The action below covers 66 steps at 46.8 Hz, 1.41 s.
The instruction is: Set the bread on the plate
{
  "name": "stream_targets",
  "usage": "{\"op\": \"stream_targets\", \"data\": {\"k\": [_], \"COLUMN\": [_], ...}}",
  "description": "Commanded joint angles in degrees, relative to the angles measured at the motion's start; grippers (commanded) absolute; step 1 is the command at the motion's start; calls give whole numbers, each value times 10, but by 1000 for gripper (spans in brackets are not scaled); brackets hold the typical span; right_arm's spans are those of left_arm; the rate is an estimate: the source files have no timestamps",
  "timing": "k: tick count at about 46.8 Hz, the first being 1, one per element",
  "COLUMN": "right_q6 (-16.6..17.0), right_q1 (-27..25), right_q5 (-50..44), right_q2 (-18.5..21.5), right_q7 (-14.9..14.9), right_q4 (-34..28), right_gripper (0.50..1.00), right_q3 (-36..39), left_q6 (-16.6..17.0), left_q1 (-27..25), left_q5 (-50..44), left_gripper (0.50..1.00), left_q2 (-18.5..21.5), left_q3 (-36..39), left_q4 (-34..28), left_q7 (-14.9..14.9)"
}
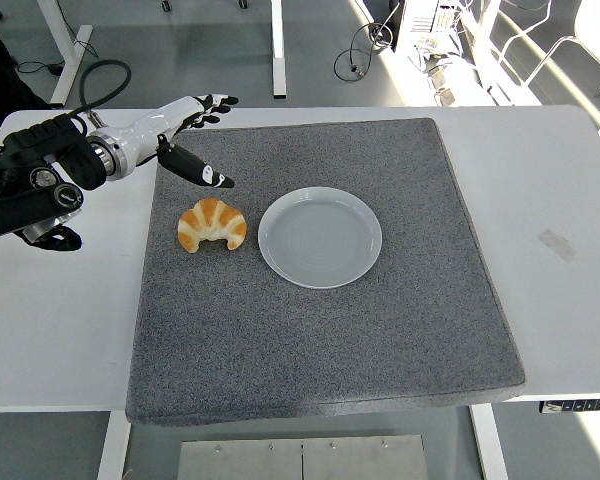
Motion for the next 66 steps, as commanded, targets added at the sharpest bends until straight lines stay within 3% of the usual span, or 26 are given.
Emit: {"op": "stream_targets", "data": {"k": [1,22,48,66], "right_q6": [0,0,0,0], "right_q1": [0,0,0,0], "right_q5": [0,0,0,0], "right_q2": [0,0,0,0], "right_q7": [0,0,0,0], "right_q4": [0,0,0,0], "right_gripper": [1000,1000,1000,1000], "right_q3": [1,1,1,1], "left_q6": [0,0,2,1], "left_q1": [1,4,22,25], "left_q5": [21,104,138,171], "left_gripper": [975,980,977,974], "left_q2": [0,6,0,0], "left_q3": [11,44,62,63], "left_q4": [0,-9,-7,-3], "left_q7": [7,38,39,75]}}
